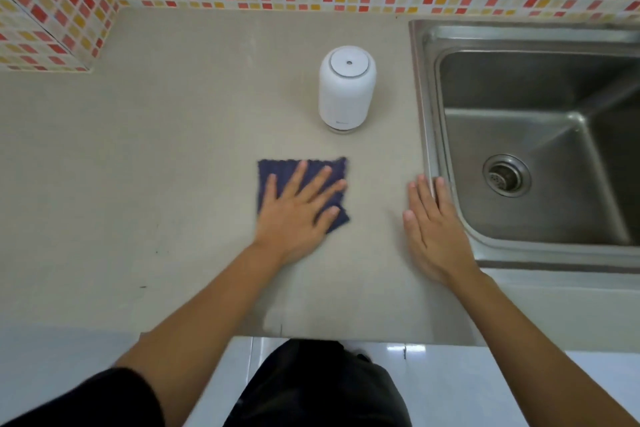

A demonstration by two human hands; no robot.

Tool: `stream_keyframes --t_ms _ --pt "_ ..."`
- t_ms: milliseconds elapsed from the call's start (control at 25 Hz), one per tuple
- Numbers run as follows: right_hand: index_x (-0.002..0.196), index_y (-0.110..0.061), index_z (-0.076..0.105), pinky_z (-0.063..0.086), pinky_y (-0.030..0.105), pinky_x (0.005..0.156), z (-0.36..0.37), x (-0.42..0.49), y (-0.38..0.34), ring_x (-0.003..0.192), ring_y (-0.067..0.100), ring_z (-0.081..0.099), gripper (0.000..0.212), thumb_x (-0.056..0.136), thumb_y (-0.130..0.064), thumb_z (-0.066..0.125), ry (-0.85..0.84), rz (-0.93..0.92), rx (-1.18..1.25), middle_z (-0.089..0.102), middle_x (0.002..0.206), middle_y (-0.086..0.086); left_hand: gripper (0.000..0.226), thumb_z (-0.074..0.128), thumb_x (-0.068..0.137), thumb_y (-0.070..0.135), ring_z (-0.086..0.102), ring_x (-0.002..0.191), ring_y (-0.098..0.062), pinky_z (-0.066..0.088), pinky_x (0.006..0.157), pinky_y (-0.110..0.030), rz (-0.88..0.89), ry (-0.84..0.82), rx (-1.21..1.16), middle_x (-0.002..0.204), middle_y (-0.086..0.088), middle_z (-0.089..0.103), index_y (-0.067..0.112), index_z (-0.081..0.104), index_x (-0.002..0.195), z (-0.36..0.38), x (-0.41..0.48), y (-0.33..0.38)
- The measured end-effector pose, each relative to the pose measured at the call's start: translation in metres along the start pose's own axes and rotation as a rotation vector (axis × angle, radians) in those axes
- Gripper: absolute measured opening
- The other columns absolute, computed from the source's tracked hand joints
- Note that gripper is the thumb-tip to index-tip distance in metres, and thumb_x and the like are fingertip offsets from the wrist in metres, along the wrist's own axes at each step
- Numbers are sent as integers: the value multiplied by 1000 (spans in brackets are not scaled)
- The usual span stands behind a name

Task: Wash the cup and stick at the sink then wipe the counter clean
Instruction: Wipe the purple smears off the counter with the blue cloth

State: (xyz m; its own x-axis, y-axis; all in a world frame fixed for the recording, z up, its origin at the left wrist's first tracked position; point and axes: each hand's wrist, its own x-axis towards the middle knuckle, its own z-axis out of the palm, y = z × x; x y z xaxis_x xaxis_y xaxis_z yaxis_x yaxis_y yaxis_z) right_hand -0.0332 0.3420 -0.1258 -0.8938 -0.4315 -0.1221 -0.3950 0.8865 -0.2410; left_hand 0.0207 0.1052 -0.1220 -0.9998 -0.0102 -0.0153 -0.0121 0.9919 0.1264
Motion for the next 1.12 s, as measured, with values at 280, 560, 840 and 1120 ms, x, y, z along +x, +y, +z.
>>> stream_keyframes --t_ms 280,560,840,1120 --pt "148 -24 15 19 48 112 -1 -113 21 144 22 9 56 95 -42 11 29 99 -49 11 156 4 45 19 99 44 29 137 -15 22 109 -42 362 -64 -10 144 9 43 33 33 141 0 -137 26" --pt "145 -20 25 16 47 107 6 -124 30 141 25 16 53 95 -35 15 110 112 -98 26 153 8 52 16 100 42 -1 147 -15 3 117 -42 -131 -82 -123 159 10 6 30 10 149 1 34 85" --pt "146 -20 25 11 45 111 8 -125 31 142 23 15 54 94 -32 21 137 102 -68 25 154 4 49 23 98 40 27 139 -16 20 112 -38 325 -91 -72 148 4 38 24 40 140 2 -89 97" --pt "146 -21 25 10 44 111 11 -125 35 142 25 19 54 93 -32 21 148 92 -66 26 154 4 50 23 98 37 16 145 -20 18 115 -48 -231 -6 -137 156 1 25 22 31 146 7 15 94"
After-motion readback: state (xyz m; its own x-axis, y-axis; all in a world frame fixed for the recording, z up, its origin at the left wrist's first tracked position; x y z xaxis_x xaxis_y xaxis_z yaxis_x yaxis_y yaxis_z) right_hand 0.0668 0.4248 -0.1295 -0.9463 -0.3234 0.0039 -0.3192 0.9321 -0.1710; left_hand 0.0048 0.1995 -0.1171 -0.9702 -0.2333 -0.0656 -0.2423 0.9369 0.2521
